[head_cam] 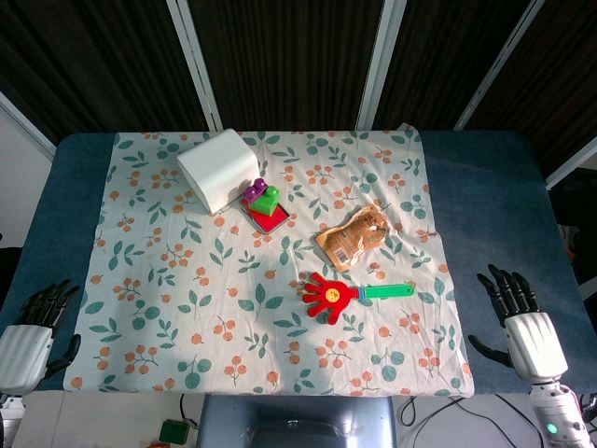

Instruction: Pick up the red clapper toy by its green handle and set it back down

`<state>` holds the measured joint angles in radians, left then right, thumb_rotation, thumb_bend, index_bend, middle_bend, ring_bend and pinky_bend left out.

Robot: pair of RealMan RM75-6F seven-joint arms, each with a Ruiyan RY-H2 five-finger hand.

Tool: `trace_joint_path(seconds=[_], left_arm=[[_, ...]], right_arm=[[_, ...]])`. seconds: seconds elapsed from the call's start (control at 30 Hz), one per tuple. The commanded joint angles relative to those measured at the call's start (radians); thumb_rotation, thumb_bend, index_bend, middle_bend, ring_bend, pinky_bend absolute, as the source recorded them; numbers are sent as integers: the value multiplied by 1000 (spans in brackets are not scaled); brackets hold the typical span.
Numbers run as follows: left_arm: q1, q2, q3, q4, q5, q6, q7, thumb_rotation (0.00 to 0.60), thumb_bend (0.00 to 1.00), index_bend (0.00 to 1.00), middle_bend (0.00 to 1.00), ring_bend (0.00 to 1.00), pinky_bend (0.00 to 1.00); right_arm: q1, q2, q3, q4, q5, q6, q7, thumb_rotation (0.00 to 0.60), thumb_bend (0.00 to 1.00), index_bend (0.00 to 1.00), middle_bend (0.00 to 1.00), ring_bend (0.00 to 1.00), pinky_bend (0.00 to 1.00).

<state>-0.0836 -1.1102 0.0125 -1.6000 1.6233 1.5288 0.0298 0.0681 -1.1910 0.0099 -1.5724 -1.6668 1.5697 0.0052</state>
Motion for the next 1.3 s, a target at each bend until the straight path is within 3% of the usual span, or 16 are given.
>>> trace_joint_path(seconds=[0.03, 0.23, 0.4, 0.53, 0.8, 1.07, 1.3], left_arm=[[-1, -1, -1, -1, 0, 0, 2, 600, 462, 0, 0, 14, 110], [-3, -1, 2, -3, 4, -6, 3, 600, 463, 0, 0, 15, 110], [-5, 4, 0, -2, 3, -5, -15, 600, 462, 0, 0, 14, 110], [-9, 2, 2, 4, 12, -7, -26, 600, 462, 0, 0, 15, 110], [-16, 13, 13, 10, 29, -14, -61, 600, 462, 0, 0, 15, 110], [-1, 24, 24, 9, 56, 22, -78, 600, 466, 0, 0, 15, 110], [-2, 26, 26, 11, 58, 20, -87, 600, 467, 0, 0, 15, 110]], right_arm=[[2, -2, 1, 1, 4, -7, -1, 600, 263, 0, 0, 0, 0], [11, -18, 5, 5, 27, -36, -30, 600, 264, 0, 0, 0, 0], [57, -58, 29, 11, 85, -134, -102, 600, 263, 14, 0, 0, 0], [120, -114, 61, 14, 139, -234, -175, 600, 263, 82, 0, 0, 0], [229, -267, 117, 75, 275, -394, -298, 600, 314, 401, 0, 0, 0], [305, -394, 165, 156, 402, -475, -385, 600, 335, 491, 0, 0, 0], [351, -467, 180, 223, 449, -505, -398, 600, 388, 548, 7, 0, 0]])
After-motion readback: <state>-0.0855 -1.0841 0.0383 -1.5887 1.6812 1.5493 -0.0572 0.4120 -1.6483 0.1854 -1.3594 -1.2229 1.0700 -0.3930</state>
